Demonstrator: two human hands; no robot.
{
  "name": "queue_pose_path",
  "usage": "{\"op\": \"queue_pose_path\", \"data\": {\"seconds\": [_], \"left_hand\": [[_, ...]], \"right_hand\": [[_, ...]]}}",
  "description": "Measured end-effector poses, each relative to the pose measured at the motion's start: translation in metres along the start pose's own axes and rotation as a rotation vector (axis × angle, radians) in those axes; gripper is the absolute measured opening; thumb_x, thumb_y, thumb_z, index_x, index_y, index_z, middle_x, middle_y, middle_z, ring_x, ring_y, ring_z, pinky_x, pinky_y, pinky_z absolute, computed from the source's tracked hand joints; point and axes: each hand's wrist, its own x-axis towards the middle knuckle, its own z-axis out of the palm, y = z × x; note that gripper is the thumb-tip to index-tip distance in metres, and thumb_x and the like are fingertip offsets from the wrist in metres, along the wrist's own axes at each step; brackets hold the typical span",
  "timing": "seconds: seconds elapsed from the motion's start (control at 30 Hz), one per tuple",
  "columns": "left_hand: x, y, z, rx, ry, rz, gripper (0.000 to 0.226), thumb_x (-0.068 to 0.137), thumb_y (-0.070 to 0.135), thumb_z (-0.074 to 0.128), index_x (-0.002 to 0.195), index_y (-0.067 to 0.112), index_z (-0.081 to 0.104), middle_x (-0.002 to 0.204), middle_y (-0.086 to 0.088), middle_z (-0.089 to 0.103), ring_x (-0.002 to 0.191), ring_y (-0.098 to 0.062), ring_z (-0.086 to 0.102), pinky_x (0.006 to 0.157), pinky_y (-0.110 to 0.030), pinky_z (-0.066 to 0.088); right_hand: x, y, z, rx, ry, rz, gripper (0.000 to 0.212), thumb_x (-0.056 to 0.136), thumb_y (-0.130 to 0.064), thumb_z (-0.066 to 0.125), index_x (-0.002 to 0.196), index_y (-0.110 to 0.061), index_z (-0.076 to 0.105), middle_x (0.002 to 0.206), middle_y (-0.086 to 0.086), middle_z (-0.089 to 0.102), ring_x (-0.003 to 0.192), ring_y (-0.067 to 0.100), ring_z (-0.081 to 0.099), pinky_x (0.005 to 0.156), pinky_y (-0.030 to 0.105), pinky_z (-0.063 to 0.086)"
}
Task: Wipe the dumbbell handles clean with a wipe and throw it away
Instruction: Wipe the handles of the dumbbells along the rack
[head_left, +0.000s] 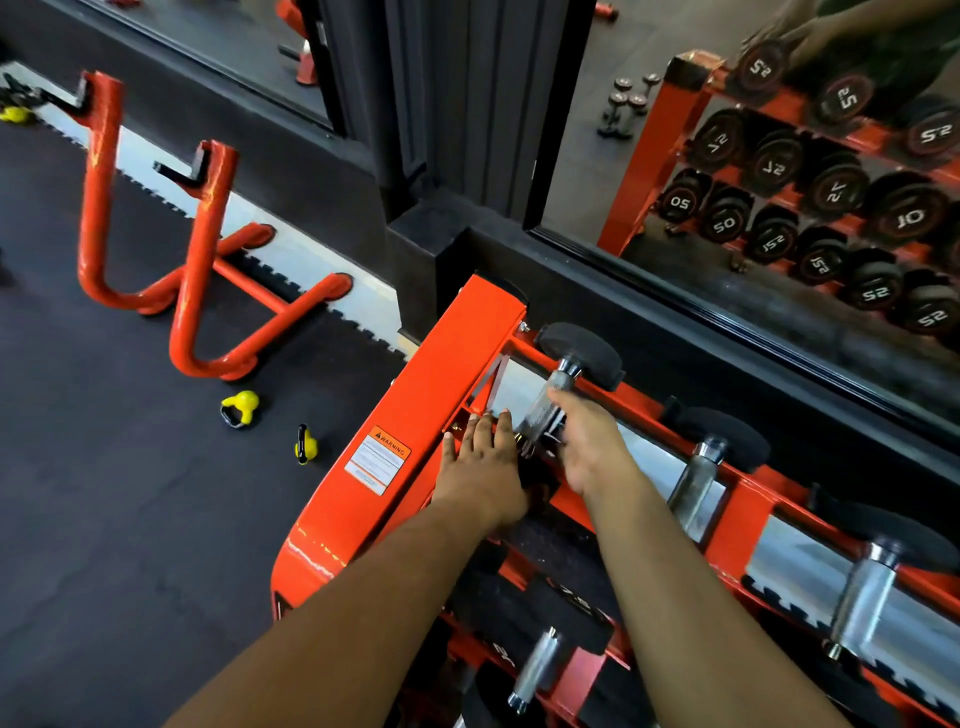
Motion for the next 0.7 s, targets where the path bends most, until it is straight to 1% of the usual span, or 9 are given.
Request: {"op": "queue_pose_path", "data": {"seconds": [0.1,0.17,0.23,0.33,0.4,0.47,0.53,0.6,0.7], "left_hand": [[-0.001,0.0,-0.001,-0.011,0.02,0.005,0.102,0.096,0.062,0.049,0.161,0.015,-0.014,0.17,-0.011,-0.01,0.157,-0.025,-0.014,0.125,-0.054,-0.006],[-0.001,-0.001,0.001,-0.013,0.02,0.014,0.103,0.095,0.062,0.05,0.161,0.015,-0.014,0.17,-0.012,-0.009,0.157,-0.025,-0.014,0.125,-0.054,-0.006],[-0.001,-0.001,0.001,-0.017,0.026,0.015,0.104,0.094,0.061,0.051,0.161,0.015,-0.014,0.17,-0.012,-0.009,0.157,-0.025,-0.013,0.125,-0.054,-0.006],[0.001,-0.001,0.001,-0.01,0.012,0.013,0.105,0.094,0.06,0.053,0.16,0.016,-0.017,0.17,-0.012,-0.011,0.156,-0.026,-0.014,0.125,-0.053,-0.008],[0.001,-0.002,0.003,-0.007,0.01,0.006,0.105,0.094,0.059,0.053,0.16,0.017,-0.018,0.17,-0.011,-0.012,0.156,-0.026,-0.014,0.125,-0.053,-0.008],[0.0,-0.001,0.002,-0.008,0.005,0.008,0.106,0.094,0.059,0.053,0.16,0.017,-0.018,0.17,-0.011,-0.012,0.156,-0.025,-0.015,0.125,-0.053,-0.007],[0.0,-0.001,0.001,-0.019,0.011,0.01,0.104,0.094,0.057,0.052,0.16,0.017,-0.017,0.17,-0.011,-0.011,0.156,-0.025,-0.015,0.125,-0.053,-0.007],[-0.002,0.0,0.0,-0.036,0.002,0.011,0.099,0.096,0.051,0.05,0.16,0.017,-0.017,0.17,-0.01,-0.012,0.156,-0.024,-0.015,0.126,-0.052,-0.007],[-0.003,0.0,-0.001,-0.025,-0.011,0.007,0.095,0.098,0.043,0.049,0.159,0.018,-0.02,0.17,-0.01,-0.015,0.156,-0.024,-0.016,0.125,-0.051,-0.009]], "right_hand": [[0.004,-0.007,0.008,0.118,0.02,0.018,0.029,0.094,-0.035,0.067,0.116,-0.015,0.067,0.108,0.011,0.072,0.099,0.026,0.068,0.069,0.036,0.053],[0.003,0.007,-0.001,0.001,-0.042,0.064,0.035,0.095,-0.041,0.066,0.12,-0.017,0.066,0.109,0.01,0.074,0.101,0.027,0.071,0.079,0.041,0.055],[0.002,0.013,-0.009,-0.067,-0.135,0.118,0.04,0.095,-0.043,0.065,0.121,-0.012,0.068,0.109,0.012,0.076,0.101,0.029,0.073,0.088,0.043,0.055],[0.012,-0.005,-0.007,0.112,-0.101,0.06,0.039,0.094,-0.039,0.067,0.118,-0.008,0.068,0.11,0.014,0.075,0.102,0.028,0.072,0.082,0.04,0.056],[0.013,-0.013,0.0,0.144,-0.06,0.023,0.036,0.095,-0.04,0.066,0.114,-0.009,0.067,0.112,0.015,0.073,0.102,0.028,0.07,0.077,0.038,0.056],[0.006,-0.003,-0.001,0.025,-0.091,0.055,0.037,0.095,-0.044,0.065,0.11,-0.01,0.07,0.106,0.014,0.075,0.095,0.027,0.073,0.074,0.037,0.057],[-0.002,0.012,-0.004,-0.162,-0.13,0.088,0.031,0.095,-0.04,0.066,0.106,-0.012,0.074,0.101,0.012,0.077,0.089,0.024,0.075,0.077,0.038,0.058],[-0.005,0.022,-0.002,-0.246,-0.086,0.048,0.023,0.095,-0.032,0.068,0.102,-0.011,0.076,0.097,0.012,0.077,0.087,0.025,0.075,0.08,0.04,0.06],[-0.006,0.035,0.005,-0.183,0.059,-0.028,0.012,0.092,-0.02,0.07,0.099,-0.011,0.075,0.091,0.012,0.077,0.085,0.029,0.075,0.08,0.044,0.062]]}}
